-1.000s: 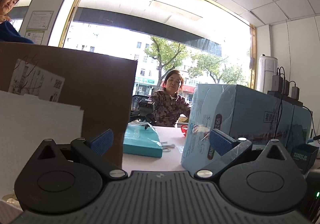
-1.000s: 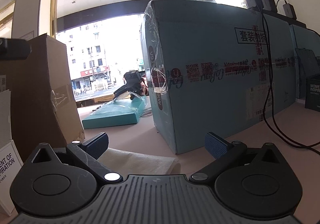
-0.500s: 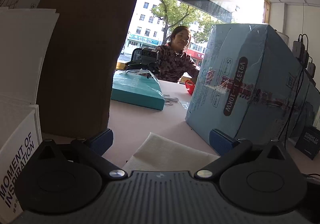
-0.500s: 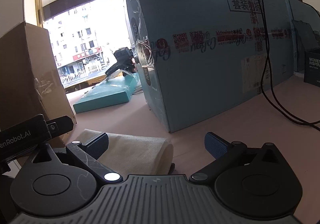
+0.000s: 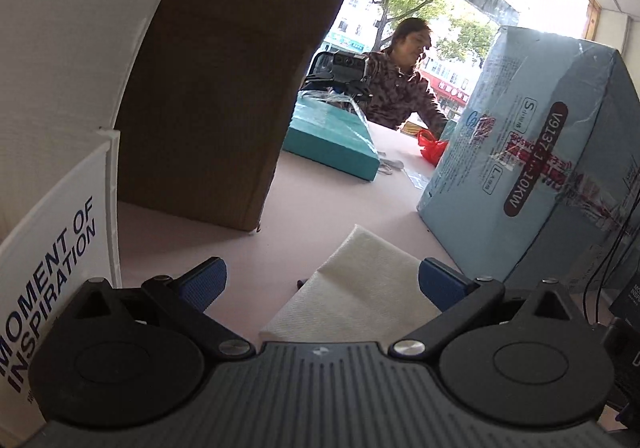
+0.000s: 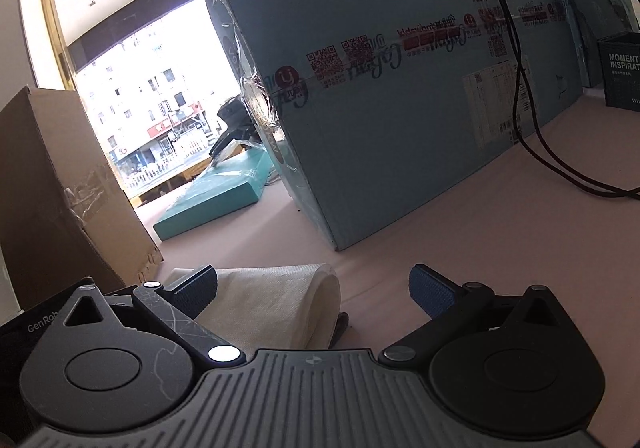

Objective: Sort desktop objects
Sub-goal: 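Move the right tool down toward the edge of the white cloth, then close the right gripper on the rolled edge of the white cloth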

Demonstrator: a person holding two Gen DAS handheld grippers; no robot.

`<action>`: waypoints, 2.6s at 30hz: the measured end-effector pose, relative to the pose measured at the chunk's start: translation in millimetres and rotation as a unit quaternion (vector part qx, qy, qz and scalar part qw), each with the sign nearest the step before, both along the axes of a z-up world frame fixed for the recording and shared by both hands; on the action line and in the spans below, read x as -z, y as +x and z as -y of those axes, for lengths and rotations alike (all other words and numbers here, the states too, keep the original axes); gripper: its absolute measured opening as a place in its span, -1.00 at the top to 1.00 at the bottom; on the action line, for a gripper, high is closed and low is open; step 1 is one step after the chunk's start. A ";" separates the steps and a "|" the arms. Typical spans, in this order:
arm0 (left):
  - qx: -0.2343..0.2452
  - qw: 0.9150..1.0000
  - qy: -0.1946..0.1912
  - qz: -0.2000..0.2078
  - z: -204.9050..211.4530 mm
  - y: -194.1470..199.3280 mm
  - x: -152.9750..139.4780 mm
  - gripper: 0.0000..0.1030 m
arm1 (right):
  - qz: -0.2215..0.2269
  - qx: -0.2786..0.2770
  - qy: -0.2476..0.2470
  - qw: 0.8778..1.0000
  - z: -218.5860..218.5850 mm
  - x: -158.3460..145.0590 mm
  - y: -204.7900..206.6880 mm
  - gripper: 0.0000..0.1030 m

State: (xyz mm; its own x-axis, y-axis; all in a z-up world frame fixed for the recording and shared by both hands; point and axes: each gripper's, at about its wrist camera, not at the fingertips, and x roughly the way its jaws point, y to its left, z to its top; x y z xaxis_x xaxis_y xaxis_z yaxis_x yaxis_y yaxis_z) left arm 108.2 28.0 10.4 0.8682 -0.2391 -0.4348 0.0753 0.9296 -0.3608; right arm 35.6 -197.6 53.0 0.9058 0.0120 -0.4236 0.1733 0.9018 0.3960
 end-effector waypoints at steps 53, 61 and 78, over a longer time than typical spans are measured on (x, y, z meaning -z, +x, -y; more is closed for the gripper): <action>0.020 0.999 -0.003 -0.038 1.2 5.8 6.5 -1.00 | -0.004 -0.034 0.122 0.992 22.7 11.4 3.6 -0.04; 0.020 0.999 0.000 -0.040 2.0 6.4 6.8 -1.00 | -0.024 -0.067 0.164 0.984 24.8 20.3 23.7 -0.03; 0.018 0.999 -0.002 -0.040 1.6 4.9 6.7 -1.00 | -0.027 -0.155 0.166 0.974 20.7 18.2 31.9 0.16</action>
State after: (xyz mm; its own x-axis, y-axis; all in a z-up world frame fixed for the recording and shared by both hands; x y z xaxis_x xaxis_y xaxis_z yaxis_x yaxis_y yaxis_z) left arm 113.2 26.4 3.7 0.8213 -0.2718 -0.5015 0.0796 0.9252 -0.3710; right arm 67.5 -218.4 34.8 0.8131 0.4258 -0.3970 -0.0586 0.7384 0.6718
